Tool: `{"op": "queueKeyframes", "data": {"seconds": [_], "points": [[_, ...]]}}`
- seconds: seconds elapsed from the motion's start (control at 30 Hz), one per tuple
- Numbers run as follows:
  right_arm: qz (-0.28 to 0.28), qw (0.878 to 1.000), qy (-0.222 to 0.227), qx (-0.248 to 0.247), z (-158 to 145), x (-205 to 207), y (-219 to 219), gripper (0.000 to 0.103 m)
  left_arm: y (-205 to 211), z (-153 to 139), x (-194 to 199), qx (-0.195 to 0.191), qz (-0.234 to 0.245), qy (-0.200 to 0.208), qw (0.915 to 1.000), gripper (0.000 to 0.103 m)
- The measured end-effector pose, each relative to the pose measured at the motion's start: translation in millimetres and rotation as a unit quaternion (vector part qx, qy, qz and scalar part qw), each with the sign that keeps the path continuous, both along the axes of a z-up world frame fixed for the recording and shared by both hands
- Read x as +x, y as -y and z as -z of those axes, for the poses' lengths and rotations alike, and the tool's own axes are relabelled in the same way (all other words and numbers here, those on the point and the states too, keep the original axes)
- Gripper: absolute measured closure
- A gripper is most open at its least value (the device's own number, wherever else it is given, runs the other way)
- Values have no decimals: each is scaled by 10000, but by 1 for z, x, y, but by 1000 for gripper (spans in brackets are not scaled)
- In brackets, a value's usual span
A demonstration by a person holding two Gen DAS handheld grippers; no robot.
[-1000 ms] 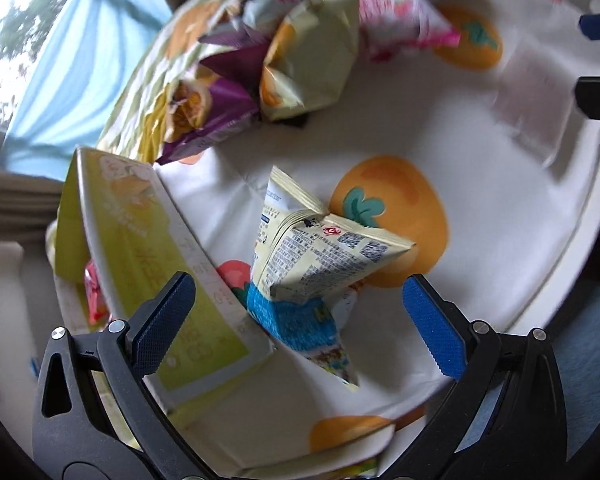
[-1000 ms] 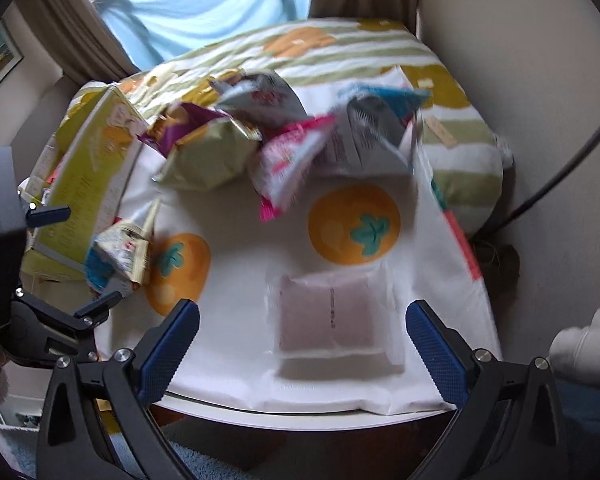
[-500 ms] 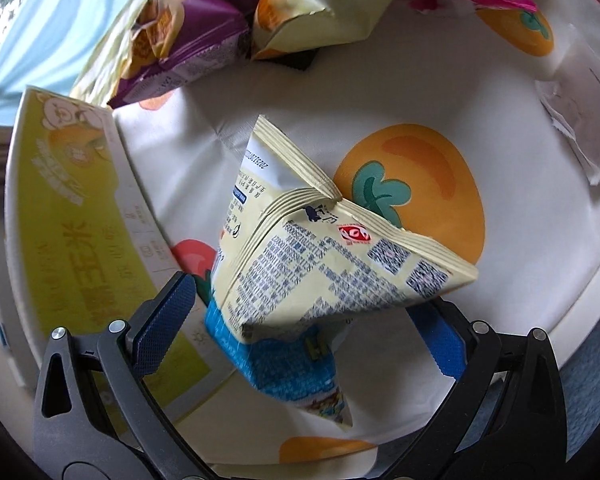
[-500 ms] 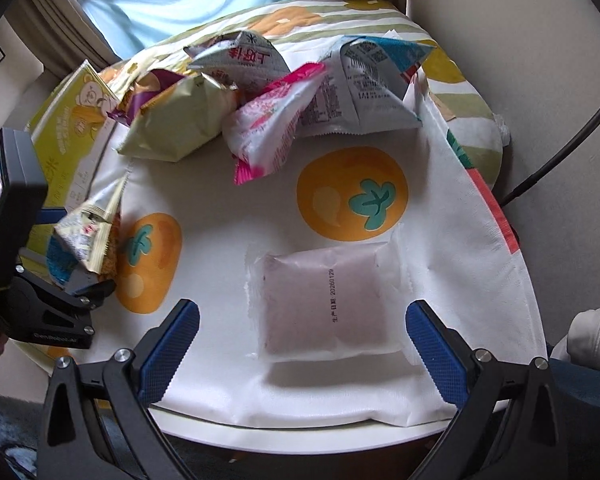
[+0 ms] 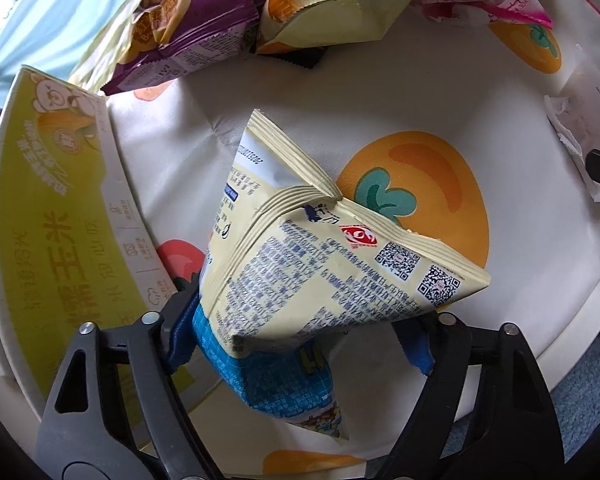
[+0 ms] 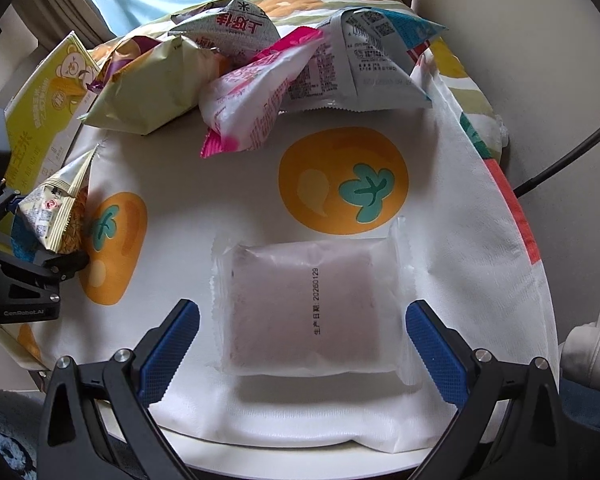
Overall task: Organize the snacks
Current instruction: 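Grasp the white-blue triangular bag with the left tool while the right tool grasps the white square pack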
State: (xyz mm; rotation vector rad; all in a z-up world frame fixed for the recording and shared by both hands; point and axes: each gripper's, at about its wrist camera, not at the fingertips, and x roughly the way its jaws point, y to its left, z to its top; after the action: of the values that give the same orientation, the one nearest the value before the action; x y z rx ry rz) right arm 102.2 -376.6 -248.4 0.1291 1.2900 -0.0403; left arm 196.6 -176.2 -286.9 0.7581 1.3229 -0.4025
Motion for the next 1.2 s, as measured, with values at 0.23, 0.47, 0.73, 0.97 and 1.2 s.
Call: {"op": "queueKeyframes", "data": {"seconds": [0.23,0.47,0.73,0.97,1.2], "points": [[-38,10000,5,-50,5,1,1,0,-5,-7,-2,-167,4,-13,9999,35],[3,10000,-49,69,13,5,8,0,-1,-15,-7,-356,-4,-39,9994,37],[-108,9998,-124,77,20,9,2,0,12,-16,-16,-462,148,-107,9988,37],[-406,9990,-135,-129,26,10,-12,0,10,-17,-14,-504,128,-115,9986,37],[-489,9986,32,-213,28,4,-11,24,9,-18,-6,-516,-31,-103,9986,37]]}}
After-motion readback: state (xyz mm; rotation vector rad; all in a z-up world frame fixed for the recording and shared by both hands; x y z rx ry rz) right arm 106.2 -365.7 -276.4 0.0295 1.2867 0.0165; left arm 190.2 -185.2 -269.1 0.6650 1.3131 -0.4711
